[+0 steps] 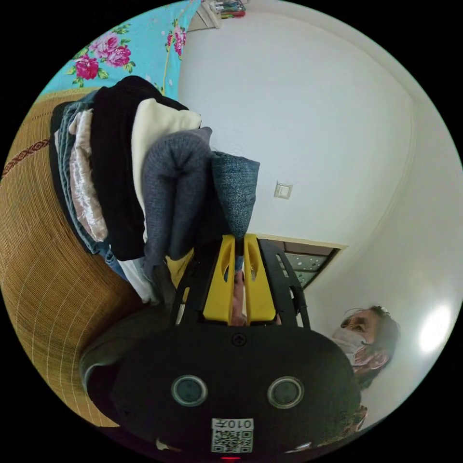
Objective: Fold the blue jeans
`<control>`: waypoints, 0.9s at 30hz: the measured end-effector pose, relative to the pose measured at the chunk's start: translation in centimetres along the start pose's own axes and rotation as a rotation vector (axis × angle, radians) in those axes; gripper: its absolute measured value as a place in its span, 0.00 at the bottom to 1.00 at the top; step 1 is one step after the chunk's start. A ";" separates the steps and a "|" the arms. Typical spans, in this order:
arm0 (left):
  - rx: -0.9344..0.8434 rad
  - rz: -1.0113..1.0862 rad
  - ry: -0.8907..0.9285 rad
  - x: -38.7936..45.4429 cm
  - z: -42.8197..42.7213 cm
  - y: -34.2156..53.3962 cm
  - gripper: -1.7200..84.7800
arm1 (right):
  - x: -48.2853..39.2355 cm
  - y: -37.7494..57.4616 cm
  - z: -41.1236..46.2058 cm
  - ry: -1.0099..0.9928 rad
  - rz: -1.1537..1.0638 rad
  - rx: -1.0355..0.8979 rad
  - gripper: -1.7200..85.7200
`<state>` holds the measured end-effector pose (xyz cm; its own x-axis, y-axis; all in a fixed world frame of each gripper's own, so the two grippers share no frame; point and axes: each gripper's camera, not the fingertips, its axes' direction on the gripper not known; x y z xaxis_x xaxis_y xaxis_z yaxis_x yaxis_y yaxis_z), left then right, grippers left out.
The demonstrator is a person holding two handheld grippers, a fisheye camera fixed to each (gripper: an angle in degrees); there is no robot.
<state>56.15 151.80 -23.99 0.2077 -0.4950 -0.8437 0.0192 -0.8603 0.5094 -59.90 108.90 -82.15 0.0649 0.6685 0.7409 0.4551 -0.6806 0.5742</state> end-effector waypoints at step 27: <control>0.023 0.082 -0.137 -0.3 -0.5 1.9 0.03 | -10.1 1.2 3.3 0.433 -0.238 -0.127 0.12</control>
<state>56.59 150.40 -22.74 0.0719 -0.5747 -0.8152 -0.0146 -0.8179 0.5752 -57.10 102.30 -90.10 -0.4133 0.6424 0.6454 0.2993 -0.5735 0.7625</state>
